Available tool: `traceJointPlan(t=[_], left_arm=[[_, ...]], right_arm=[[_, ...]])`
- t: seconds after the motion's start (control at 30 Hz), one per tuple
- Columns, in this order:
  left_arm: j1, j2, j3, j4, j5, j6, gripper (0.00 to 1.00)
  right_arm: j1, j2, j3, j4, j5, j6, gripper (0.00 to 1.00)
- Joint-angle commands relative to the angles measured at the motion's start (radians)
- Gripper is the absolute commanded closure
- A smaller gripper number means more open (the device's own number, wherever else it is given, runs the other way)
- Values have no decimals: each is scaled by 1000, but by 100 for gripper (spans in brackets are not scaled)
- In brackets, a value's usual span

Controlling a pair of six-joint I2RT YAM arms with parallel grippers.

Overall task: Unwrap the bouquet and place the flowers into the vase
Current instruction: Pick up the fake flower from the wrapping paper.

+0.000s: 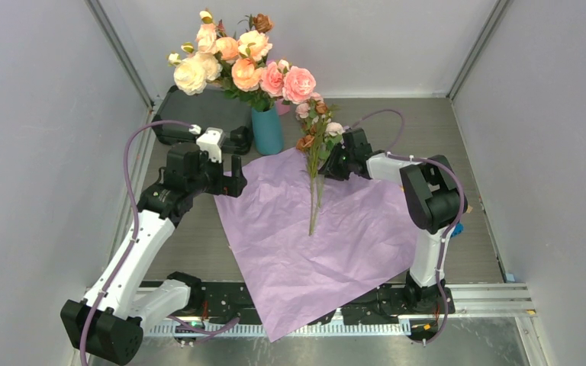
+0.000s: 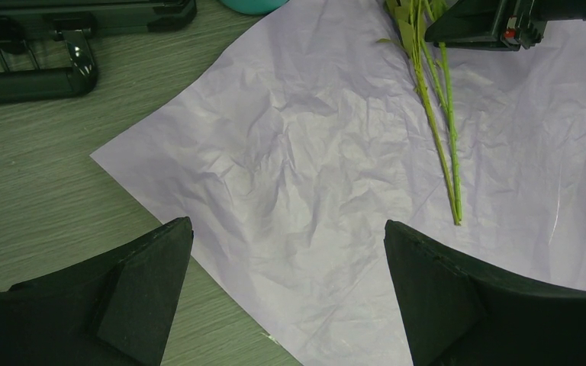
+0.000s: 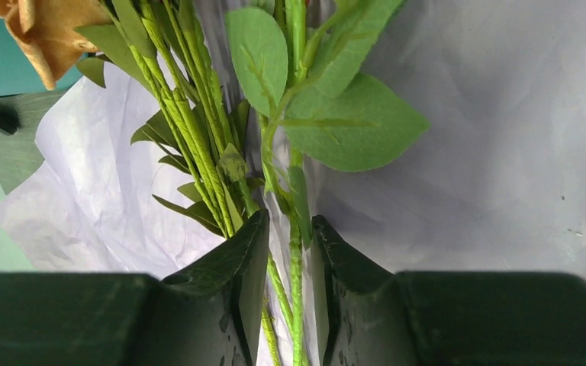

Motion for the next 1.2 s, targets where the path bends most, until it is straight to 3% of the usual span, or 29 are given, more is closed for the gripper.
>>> traceJointPlan(t=[0.0, 0.67, 1.17], left_arm=[[2, -12, 13, 0, -7, 11, 0], [2, -8, 13, 0, 1, 11, 0], [2, -14, 12, 0, -2, 13, 1]], right_arm=[[4, 22, 37, 49, 32, 16, 69], [4, -77, -22, -24, 277, -54, 99], [4, -197, -41, -140, 468, -145, 100]])
